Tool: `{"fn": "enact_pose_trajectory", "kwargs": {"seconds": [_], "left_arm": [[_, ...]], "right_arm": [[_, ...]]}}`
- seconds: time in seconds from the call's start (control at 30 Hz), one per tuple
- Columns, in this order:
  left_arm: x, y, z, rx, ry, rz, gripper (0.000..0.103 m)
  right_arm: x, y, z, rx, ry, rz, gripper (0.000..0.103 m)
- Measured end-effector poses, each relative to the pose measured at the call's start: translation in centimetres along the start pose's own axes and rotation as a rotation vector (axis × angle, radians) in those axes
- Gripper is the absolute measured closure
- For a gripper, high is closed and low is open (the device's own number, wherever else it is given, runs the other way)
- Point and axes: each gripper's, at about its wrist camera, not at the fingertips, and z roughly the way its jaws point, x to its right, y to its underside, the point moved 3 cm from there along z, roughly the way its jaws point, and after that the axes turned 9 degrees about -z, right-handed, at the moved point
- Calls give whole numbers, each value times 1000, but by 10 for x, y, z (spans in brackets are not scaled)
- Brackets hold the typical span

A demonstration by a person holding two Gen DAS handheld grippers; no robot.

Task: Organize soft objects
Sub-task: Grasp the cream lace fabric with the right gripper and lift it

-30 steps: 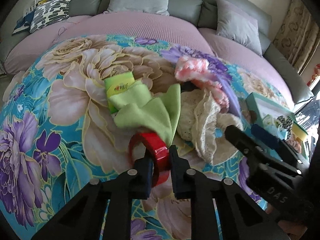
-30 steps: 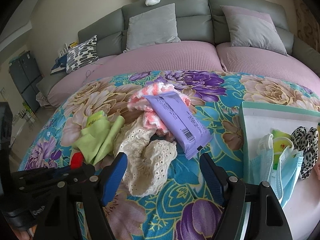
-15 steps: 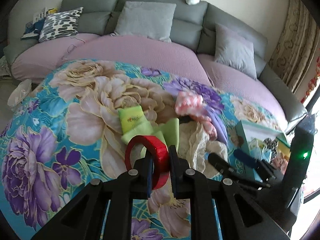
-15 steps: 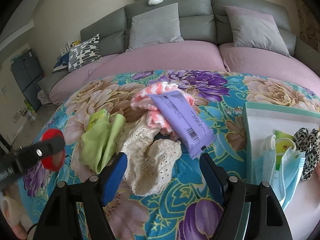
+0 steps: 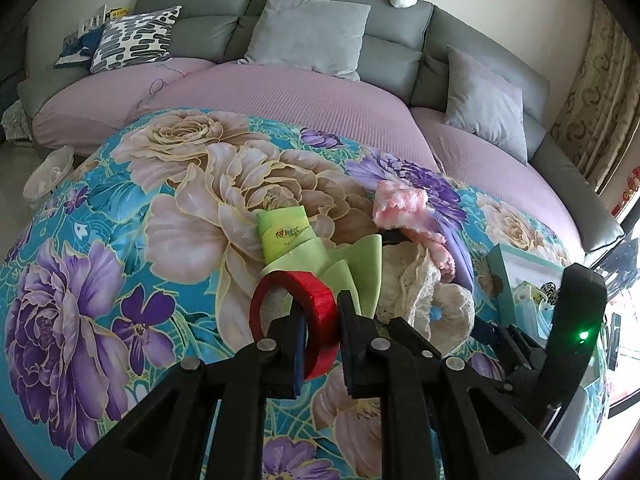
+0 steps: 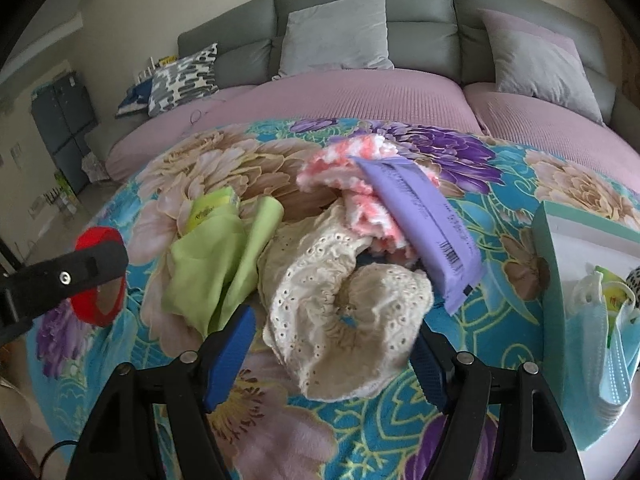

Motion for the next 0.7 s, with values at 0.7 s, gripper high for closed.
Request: {"fn": "enact_pose_trajectory", "kwargs": {"seconds": [0.7], "left_arm": [[-6, 4, 16, -43, 8, -21, 88]], "right_arm": [[-11, -3, 14, 10, 48, -54, 61]]}}
